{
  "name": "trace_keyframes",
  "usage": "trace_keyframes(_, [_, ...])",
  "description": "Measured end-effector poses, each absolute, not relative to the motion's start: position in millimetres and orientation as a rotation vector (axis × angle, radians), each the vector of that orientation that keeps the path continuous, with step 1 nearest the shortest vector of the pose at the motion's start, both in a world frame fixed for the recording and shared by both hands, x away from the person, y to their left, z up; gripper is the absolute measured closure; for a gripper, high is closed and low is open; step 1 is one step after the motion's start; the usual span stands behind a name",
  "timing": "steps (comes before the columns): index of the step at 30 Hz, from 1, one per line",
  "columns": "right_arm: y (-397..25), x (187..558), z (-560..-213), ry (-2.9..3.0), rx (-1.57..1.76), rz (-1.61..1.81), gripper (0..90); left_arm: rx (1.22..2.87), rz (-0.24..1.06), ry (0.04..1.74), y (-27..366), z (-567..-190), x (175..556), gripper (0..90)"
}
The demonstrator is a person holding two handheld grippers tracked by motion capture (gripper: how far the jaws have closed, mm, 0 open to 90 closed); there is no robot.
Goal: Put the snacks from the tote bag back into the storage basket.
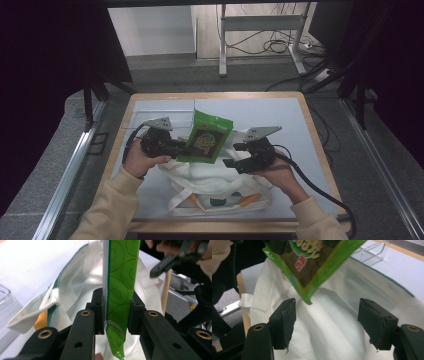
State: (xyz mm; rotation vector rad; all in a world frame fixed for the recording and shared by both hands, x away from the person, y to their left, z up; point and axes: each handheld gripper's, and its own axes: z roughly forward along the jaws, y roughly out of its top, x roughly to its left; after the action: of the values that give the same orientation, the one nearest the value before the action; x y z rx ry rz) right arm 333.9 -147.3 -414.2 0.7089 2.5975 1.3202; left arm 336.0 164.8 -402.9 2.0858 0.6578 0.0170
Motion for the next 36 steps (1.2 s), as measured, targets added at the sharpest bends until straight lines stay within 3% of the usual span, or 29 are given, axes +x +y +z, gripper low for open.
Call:
trace_keyframes(14, [-131.9, 339.5, -428.4, 2.634, 0.638, 1.467, 34.6, 2.031, -0.039, 0.568, 153.1, -400.3, 336.2, 72.3])
trace_keyframes(28, [-130.0, 349.1, -426.0, 2.652, 0.598, 1.581, 63.1, 2.058, -0.025, 0.554, 153.1, -406.1, 337.6, 70.5])
trace_keyframes(34, [-130.7, 350.4, -423.6, 2.687, 0.556, 1.616, 71.6, 2.051, 0.013, 0.565, 153.3, -410.8, 336.5, 61.0])
trace_keyframes(36, [-130.9, 349.8, -422.9, 2.684, 0.552, 1.599, 71.8, 2.040, 0.038, 0.579, 153.4, -411.4, 336.9, 51.2])
